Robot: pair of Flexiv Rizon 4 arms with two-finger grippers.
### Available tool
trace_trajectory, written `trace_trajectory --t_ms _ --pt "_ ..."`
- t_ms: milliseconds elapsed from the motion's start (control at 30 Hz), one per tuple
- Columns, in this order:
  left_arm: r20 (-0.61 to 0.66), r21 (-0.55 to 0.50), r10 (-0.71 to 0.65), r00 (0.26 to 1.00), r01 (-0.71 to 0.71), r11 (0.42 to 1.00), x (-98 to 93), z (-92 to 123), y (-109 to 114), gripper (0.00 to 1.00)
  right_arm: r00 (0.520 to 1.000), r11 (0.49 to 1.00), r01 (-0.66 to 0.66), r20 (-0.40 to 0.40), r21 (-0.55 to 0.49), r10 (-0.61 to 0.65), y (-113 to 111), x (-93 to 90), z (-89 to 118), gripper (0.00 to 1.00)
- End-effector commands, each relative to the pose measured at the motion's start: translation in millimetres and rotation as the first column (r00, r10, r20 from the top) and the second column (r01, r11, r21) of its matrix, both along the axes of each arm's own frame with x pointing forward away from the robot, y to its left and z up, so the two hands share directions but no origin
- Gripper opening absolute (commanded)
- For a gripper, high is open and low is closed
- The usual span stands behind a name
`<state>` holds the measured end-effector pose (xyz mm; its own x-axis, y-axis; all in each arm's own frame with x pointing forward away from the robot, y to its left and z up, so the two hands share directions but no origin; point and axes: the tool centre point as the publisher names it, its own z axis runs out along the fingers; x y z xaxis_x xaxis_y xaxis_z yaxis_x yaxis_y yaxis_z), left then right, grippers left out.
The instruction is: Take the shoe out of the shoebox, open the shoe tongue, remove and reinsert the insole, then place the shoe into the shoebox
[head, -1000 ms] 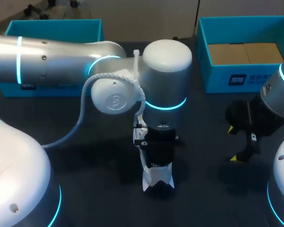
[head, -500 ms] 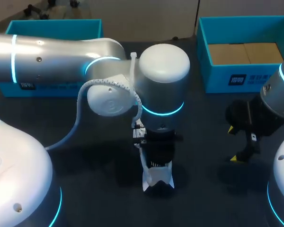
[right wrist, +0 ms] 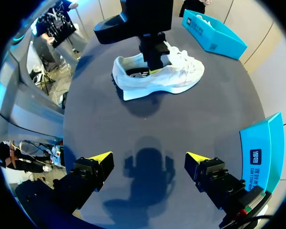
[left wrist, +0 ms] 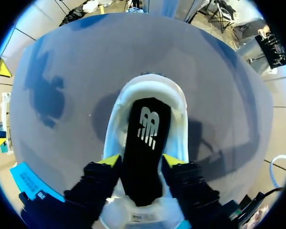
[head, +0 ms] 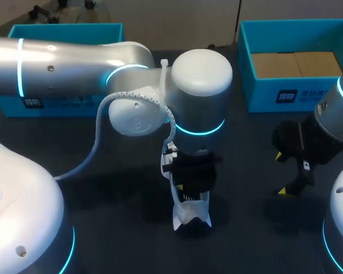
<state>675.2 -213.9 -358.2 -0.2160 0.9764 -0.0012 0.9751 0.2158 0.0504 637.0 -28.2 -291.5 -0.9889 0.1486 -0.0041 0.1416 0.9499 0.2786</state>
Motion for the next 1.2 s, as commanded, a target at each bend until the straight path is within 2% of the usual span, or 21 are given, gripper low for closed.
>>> trace_trajectory --t_ms 33,67,133,500,1200 --pt "0.009 -0.010 0.007 1.000 -0.007 1.000 -1.2 -0.2 6.5 0.90 1.000 1.000 0.001 0.002 -0.002 -0.001 0.4 -0.7 -1.4 1.00" --pt "0.014 -0.009 0.010 1.000 -0.010 1.000 -0.6 -0.7 6.6 0.98 1.000 1.000 0.001 0.002 -0.002 -0.001 0.4 -0.7 -1.4 1.00" --pt "0.028 -0.007 0.011 1.000 -0.011 1.000 -0.2 -0.7 6.7 1.00 1.000 1.000 0.001 0.002 -0.002 -0.001 0.4 -0.7 -1.4 1.00" --pt "0.018 -0.009 0.005 1.000 -0.004 1.000 6.6 -0.5 7.8 1.00 1.000 1.000 0.001 0.002 -0.002 -0.001 0.4 -0.7 -1.4 1.00" --pt "0.022 -0.019 -0.006 1.000 0.006 1.000 28.6 25.3 10.1 1.00 1.000 1.000 0.001 0.002 -0.002 -0.001 0.4 -0.7 -1.4 1.00"
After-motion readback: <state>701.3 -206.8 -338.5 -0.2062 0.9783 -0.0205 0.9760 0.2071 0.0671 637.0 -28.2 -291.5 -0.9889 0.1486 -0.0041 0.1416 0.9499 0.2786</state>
